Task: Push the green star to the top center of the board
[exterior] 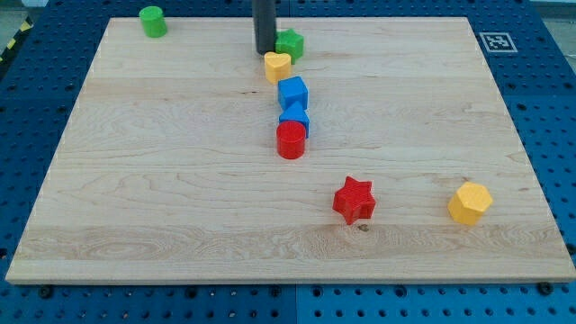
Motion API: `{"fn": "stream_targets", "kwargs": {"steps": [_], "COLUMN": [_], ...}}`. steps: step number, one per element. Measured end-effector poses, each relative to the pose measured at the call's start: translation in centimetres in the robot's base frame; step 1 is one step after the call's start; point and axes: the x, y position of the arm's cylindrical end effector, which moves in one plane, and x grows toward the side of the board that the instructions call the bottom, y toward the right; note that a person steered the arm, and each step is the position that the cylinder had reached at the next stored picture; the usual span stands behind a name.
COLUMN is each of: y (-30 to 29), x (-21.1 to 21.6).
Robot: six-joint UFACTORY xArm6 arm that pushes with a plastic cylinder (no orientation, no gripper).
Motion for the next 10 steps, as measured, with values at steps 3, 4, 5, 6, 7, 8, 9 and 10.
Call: {"fn": "stream_targets", "kwargs": {"steps": [3,4,5,6,7,8,9,10], "y": [7.6,10.4,10.8,10.3,7.4,4.8,4.0,4.3], "x": [3.7,4.2,4.1,2.9,1.2,0.3,-0.8,-0.3]}}
